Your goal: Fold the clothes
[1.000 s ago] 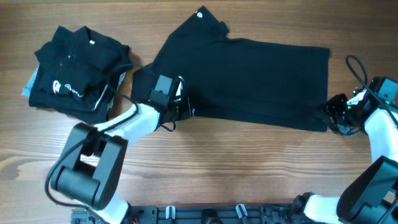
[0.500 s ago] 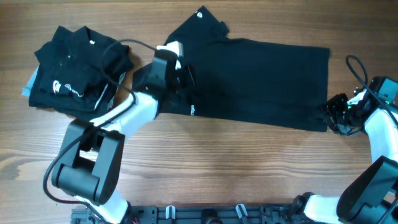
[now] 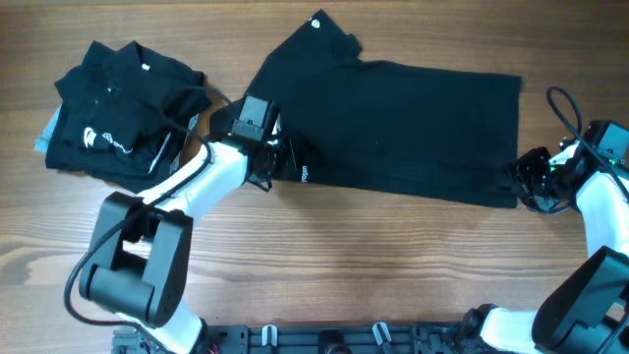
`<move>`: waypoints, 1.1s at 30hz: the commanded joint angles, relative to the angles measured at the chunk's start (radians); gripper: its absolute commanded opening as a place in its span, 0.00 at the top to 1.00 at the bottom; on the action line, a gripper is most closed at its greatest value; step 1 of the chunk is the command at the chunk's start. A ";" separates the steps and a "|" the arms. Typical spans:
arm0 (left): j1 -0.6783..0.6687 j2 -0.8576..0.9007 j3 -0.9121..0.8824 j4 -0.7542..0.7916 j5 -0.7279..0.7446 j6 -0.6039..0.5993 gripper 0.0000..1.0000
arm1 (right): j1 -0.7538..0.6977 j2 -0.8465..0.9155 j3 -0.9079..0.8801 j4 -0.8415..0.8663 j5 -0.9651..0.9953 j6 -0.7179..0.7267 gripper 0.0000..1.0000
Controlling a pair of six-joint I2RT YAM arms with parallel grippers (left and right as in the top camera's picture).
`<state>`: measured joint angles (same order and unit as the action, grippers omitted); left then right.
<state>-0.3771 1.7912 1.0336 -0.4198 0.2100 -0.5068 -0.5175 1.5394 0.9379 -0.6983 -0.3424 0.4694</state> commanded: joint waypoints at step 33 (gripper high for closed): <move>-0.021 0.068 0.078 0.402 0.031 0.024 0.96 | 0.004 0.015 0.018 0.013 0.013 0.003 0.49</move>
<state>-0.3908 1.8904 1.1027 -0.1303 0.2222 -0.5034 -0.5175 1.5394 0.9379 -0.6895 -0.3382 0.4698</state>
